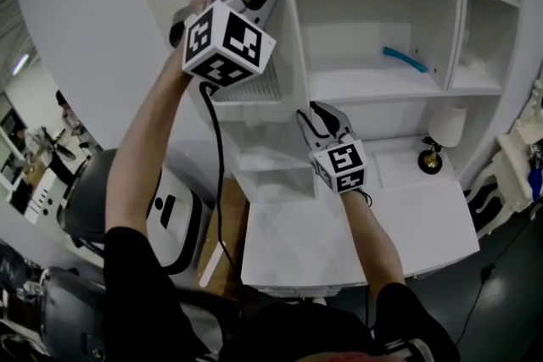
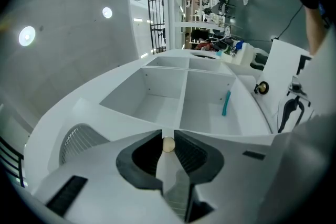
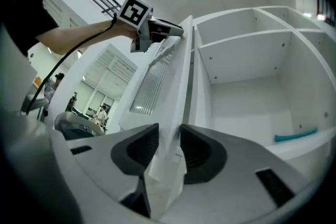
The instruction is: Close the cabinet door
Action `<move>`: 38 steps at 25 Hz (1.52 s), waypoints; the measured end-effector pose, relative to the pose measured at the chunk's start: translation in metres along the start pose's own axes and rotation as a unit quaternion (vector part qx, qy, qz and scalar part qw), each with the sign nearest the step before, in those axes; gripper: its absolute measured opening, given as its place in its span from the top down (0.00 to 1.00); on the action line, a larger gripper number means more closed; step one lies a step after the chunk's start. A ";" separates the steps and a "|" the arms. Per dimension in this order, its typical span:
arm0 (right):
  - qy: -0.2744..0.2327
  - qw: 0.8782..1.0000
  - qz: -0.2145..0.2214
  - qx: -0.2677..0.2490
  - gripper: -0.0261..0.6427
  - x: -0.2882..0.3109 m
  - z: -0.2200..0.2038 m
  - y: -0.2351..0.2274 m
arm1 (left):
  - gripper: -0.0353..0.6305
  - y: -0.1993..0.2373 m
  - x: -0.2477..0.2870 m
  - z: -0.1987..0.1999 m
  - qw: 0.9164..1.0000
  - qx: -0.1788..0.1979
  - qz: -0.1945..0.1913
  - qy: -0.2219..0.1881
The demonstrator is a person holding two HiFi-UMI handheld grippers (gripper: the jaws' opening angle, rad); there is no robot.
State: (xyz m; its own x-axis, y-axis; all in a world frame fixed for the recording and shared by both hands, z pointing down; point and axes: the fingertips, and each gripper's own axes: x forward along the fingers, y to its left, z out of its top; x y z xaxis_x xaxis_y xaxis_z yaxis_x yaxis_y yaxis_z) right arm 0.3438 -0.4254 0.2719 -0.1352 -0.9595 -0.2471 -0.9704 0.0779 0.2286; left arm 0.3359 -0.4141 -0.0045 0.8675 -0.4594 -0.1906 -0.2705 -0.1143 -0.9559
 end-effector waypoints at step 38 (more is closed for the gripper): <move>0.000 0.999 -0.008 -0.034 0.93 0.025 -0.027 -0.019 | 0.82 0.002 0.038 -0.020 0.992 -0.099 0.012 -0.077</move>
State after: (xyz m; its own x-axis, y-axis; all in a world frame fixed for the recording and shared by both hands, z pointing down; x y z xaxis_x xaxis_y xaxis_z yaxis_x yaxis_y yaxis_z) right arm 0.3644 -0.4583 0.2867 -0.1203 -0.9606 -0.2507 -0.9565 0.0446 0.2883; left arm 0.3597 -0.4496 -0.0089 0.9094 -0.3252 -0.2593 -0.3551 -0.2828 -0.8910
